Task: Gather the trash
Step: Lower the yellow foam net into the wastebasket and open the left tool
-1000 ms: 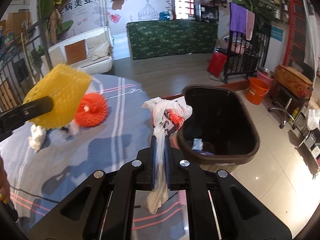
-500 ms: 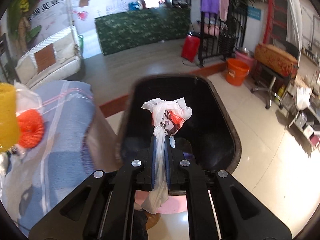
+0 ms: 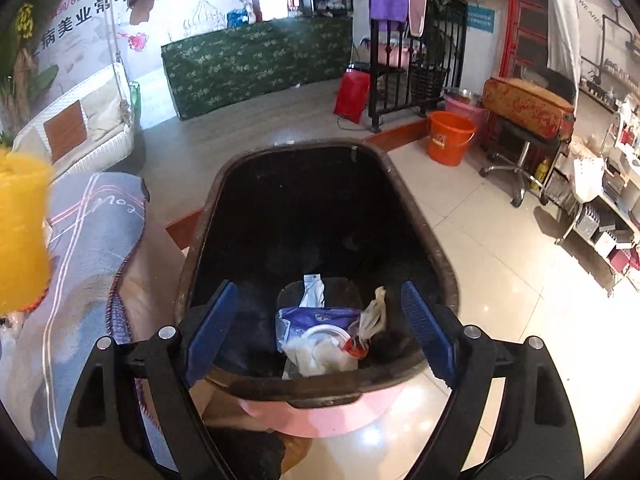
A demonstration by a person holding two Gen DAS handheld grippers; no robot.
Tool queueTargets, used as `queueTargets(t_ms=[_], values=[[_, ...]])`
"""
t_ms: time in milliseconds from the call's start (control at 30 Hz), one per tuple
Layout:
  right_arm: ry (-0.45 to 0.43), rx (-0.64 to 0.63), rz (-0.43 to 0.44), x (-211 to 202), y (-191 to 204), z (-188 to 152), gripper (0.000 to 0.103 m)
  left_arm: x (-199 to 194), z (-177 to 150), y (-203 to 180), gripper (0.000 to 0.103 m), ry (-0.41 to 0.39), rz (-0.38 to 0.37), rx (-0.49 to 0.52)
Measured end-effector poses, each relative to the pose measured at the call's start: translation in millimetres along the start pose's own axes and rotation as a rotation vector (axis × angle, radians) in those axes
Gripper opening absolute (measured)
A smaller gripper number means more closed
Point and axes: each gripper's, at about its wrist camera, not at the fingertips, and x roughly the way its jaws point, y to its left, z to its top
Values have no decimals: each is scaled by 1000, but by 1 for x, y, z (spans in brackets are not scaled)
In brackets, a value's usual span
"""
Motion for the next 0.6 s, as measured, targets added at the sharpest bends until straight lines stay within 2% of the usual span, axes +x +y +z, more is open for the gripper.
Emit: queueTargets(t_ms=[133,400,600], values=[[-31,-6,-14,-19,-5,-7,86,17,9,-8,18,13,-23,6],[-22,20,-41,-42,-23,-33,86,55,23,-34,18,50,-37,60],[-15,49,-56,-54,-36,-46,86,79,25,-43,18,99,-55,63]])
